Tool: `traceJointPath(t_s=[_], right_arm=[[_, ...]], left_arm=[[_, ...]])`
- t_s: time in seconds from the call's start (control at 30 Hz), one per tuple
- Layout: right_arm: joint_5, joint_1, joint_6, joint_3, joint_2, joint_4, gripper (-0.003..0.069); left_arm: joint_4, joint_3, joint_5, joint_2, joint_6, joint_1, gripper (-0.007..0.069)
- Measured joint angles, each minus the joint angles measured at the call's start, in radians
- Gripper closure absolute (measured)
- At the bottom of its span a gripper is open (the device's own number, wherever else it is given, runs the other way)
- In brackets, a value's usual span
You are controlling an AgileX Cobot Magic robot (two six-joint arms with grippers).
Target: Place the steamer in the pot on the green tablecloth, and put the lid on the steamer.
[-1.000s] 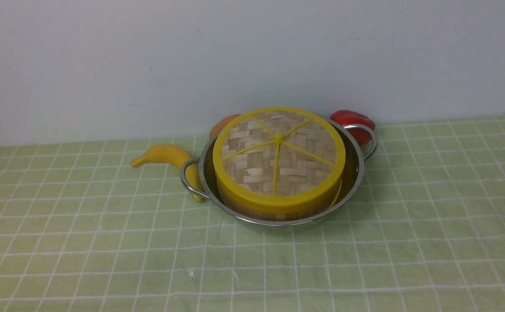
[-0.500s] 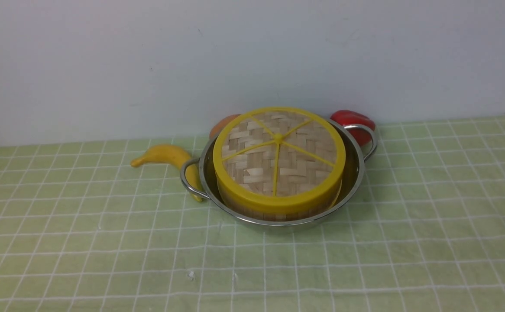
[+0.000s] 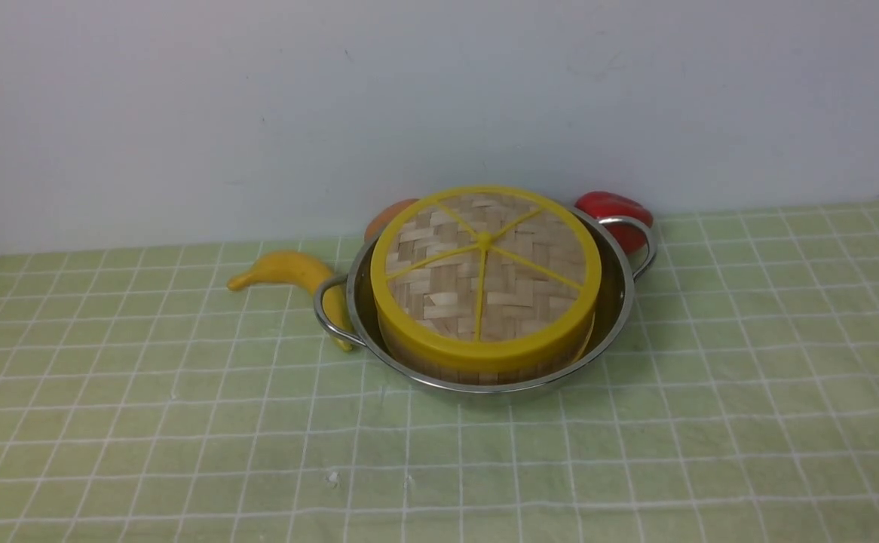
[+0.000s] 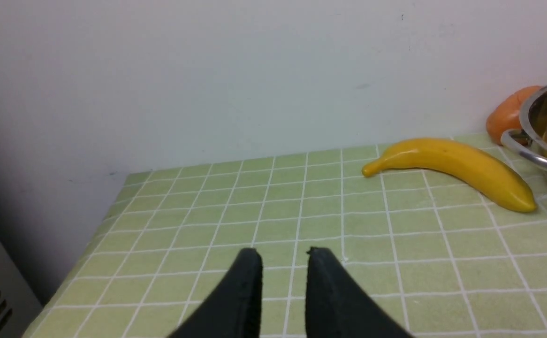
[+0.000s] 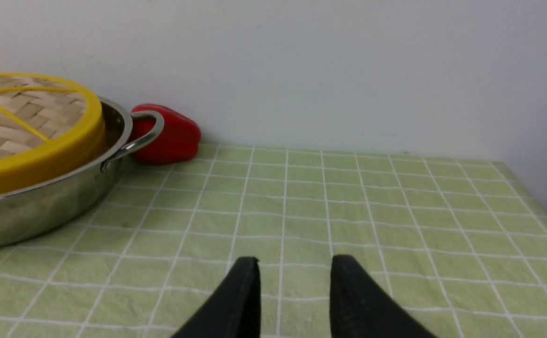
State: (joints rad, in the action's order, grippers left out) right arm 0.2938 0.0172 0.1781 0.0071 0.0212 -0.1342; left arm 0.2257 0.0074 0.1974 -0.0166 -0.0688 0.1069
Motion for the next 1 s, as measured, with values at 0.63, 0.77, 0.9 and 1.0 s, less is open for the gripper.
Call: traceJointPath(t_s=[0.63,0.77,0.9,1.0], right_arm=[[0.024,0.000,0.000,0.000,0.008,-0.001,0.0419],[0.025,0.000,0.000,0.000,0.008,-0.001,0.0419],[0.026,0.000,0.000,0.000,0.008,-0.001,0.0419],[0.026,0.000,0.000,0.000,0.008,-0.001,0.0419]], left_arm=[[0.000,0.000,0.000,0.000,0.009,0.000,0.0487],[0.000,0.000,0.000,0.000,0.010,0.000,0.0485],[0.001,0.000,0.000,0.000,0.010,0.000,0.0475],[0.001,0.000,0.000,0.000,0.010,0.000,0.0470]])
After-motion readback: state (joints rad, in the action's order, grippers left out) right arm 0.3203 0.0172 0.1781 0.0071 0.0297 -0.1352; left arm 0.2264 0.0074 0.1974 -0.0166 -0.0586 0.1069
